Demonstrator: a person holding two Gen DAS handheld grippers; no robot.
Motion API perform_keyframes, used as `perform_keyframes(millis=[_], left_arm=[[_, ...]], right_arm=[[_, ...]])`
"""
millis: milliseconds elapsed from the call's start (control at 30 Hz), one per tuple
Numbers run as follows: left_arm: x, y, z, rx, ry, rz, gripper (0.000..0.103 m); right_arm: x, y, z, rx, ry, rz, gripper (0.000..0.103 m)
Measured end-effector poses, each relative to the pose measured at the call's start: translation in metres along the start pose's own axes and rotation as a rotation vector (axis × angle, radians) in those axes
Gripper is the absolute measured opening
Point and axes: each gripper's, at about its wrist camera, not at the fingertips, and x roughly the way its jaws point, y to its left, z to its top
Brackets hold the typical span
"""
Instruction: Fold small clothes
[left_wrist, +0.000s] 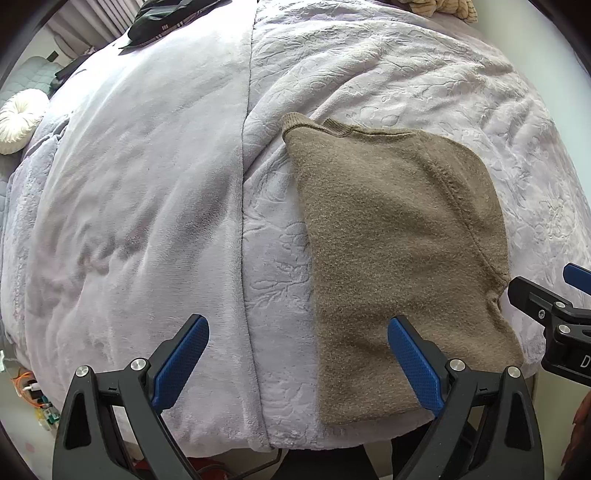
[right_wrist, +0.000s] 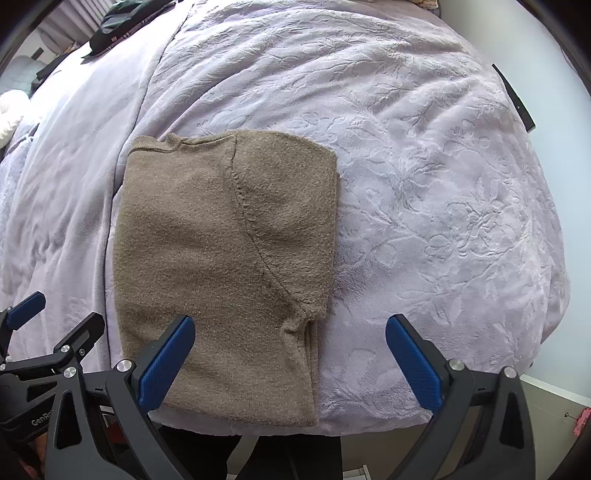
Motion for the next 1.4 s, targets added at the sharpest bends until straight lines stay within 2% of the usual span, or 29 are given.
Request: perform_keyframes(millis=[767,1400], left_arm=[[0.0038,0.0001,0.0014,0.016,0.021,0.015,0.098],[0.0048,0.0,0.0042,0.002,0.025,-0.006,0.098]], right_arm=[[-0.0006,0.003,0.0022,-0.004,-0.001,-0.01,0.103],[0.0025,0.0016,0.0011,0.0,0.004,-0.01,0.103]])
